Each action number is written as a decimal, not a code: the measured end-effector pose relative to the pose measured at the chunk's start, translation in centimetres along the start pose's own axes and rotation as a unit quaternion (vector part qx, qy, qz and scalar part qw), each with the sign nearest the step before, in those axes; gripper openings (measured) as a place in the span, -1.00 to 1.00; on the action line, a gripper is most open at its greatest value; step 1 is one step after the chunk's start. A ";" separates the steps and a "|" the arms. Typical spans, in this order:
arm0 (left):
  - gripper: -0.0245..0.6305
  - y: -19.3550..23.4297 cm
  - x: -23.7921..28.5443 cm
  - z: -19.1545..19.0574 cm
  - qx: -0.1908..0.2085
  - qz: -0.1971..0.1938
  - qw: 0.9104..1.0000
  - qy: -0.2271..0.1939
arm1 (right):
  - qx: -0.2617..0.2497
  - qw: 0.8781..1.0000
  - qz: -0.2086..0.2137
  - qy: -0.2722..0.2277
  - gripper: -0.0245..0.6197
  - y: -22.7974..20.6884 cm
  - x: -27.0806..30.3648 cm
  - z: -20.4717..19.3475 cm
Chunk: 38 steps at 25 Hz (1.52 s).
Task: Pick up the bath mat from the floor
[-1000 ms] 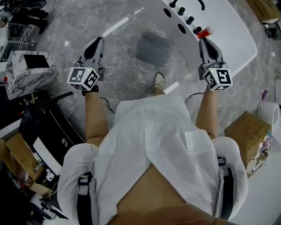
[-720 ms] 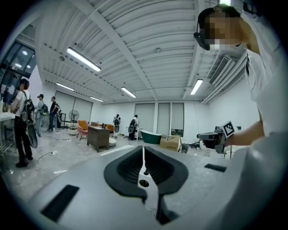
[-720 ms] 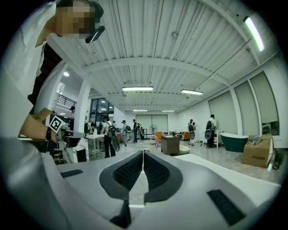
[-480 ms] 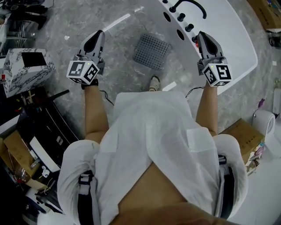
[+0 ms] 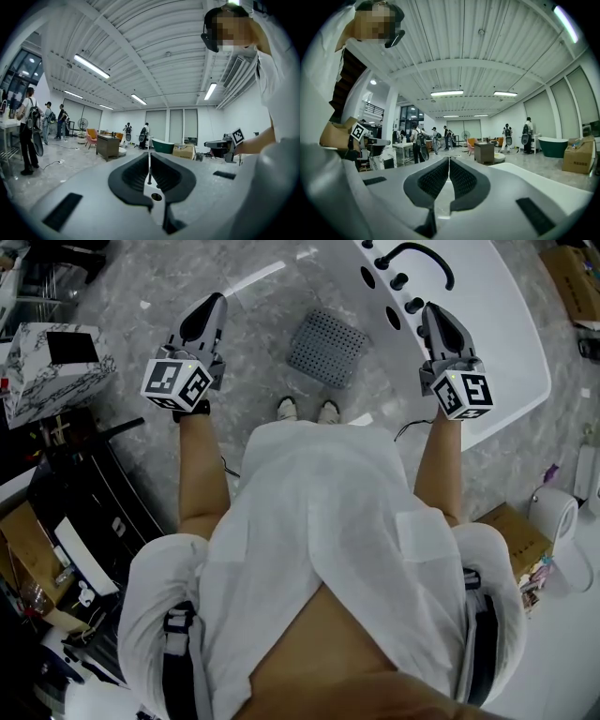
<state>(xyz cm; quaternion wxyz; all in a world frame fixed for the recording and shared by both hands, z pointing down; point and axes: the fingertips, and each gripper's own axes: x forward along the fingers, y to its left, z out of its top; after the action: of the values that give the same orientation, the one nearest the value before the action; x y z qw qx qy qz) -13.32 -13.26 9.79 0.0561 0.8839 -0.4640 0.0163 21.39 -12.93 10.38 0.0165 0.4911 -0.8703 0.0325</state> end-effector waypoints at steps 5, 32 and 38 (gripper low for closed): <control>-0.87 2.0 -1.0 0.7 -0.012 0.013 1.000 -0.006 | -0.005 1.000 -0.002 -0.004 -0.83 0.8 0.6 1.5; -0.87 6.2 -2.8 0.1 -0.005 -0.005 1.000 -0.002 | -0.020 1.000 -0.012 0.012 -0.83 4.8 2.7 0.9; -0.87 7.4 -2.2 -0.5 -0.023 -0.002 1.000 -0.010 | 0.003 1.000 -0.029 0.010 -0.83 4.1 3.7 0.0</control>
<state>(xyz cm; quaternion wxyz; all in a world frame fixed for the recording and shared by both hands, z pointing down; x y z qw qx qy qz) -20.64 -15.53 10.71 0.0716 0.8836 -0.4626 -0.0032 16.01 -13.98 10.48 0.0245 0.5156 -0.8556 0.0395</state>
